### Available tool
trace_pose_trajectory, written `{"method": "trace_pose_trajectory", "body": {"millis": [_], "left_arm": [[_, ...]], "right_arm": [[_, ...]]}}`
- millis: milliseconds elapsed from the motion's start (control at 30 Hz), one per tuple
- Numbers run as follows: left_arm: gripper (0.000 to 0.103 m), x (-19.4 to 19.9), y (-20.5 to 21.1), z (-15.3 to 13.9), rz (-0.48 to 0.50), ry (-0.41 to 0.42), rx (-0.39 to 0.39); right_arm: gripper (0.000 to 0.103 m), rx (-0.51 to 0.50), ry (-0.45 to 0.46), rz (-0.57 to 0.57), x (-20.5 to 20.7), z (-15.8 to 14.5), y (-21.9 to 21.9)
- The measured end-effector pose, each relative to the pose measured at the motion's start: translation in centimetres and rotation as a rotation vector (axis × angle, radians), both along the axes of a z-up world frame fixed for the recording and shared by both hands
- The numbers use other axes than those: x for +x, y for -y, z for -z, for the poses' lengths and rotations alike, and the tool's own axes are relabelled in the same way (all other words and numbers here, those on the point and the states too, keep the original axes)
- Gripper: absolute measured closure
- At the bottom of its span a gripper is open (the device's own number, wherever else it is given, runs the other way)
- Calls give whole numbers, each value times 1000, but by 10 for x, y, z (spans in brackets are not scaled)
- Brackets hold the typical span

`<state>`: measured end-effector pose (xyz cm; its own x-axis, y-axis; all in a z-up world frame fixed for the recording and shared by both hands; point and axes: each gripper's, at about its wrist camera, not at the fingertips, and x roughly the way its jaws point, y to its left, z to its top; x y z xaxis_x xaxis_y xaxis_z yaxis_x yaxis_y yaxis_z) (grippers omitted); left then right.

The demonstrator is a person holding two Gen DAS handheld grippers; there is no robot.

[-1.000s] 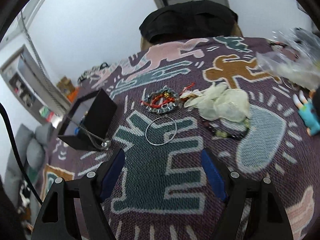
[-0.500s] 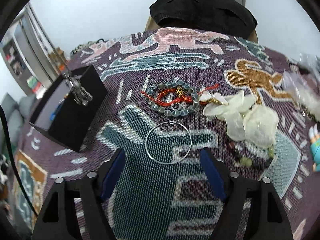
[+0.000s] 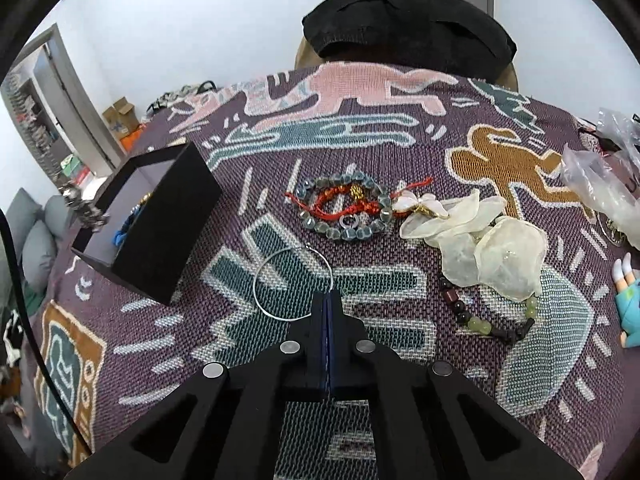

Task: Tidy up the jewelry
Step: 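Lift the chain with the left gripper and lower it into the box, then grasp the silver hoop earring with the right gripper and drop it into the box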

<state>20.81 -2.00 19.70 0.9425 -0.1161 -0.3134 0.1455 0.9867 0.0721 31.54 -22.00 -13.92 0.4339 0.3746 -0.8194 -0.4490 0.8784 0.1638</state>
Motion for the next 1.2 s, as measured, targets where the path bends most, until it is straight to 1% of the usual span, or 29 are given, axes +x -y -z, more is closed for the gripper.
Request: {"method": "trace_pose_trajectory", "body": {"millis": [33, 67, 100, 133, 167, 200, 233, 333, 467, 533, 567, 600, 633, 667, 733, 833, 900, 967, 1200], "left_arm": [[99, 0, -1, 0, -3, 0, 1], [99, 0, -3, 0, -9, 1, 5], [99, 0, -5, 0, -14, 3, 5], [99, 0, -6, 0, -16, 3, 3], [99, 1, -7, 0, -19, 3, 3], [99, 1, -8, 1, -21, 3, 5], [99, 2, -10, 3, -24, 0, 5], [99, 6, -14, 11, -22, -20, -5], [99, 10, -20, 24, -24, -48, -16], [99, 12, -26, 33, -24, -66, -29], [99, 13, -28, 37, -23, -74, -36], [99, 15, -31, 42, -22, -85, -44], [99, 18, -34, 47, -22, -95, -54], [99, 19, -36, 50, -23, -104, -63], [98, 24, -40, 62, -19, -130, -90], [98, 27, -42, 80, -7, -161, -102], [98, 29, -41, 93, 0, -187, -106], [98, 32, -42, 105, 7, -217, -121], [97, 41, -48, 154, 18, -340, -169]], "right_arm": [[96, 0, -11, -3, 1, 0, -1], [75, 5, -28, -12, 2, 1, -3], [57, 12, -40, -23, 3, 2, -5], [24, 10, -33, -28, 3, 1, -8], [12, 4, -10, -26, 1, -1, -9], [12, -4, 30, -23, -2, -5, -11], [12, -11, 52, -32, -3, -7, -15], [12, -33, 44, -53, 0, -5, -26], [12, -92, 28, -71, 6, 11, -42], [13, -130, 67, -77, 5, 14, -46], [18, -130, 73, -76, 4, 14, -47], [25, -125, 66, -69, 5, 13, -45], [47, -125, 73, -67, 6, 11, -44], [52, -124, 74, -69, 6, 9, -43], [52, -118, 50, -69, 8, 6, -40], [52, -137, 62, -85, 4, 6, -41], [52, -126, 69, -88, 1, 1, -40], [52, -107, 84, -83, -2, -7, -37], [52, -29, 159, -77, -10, -56, -28]]}}
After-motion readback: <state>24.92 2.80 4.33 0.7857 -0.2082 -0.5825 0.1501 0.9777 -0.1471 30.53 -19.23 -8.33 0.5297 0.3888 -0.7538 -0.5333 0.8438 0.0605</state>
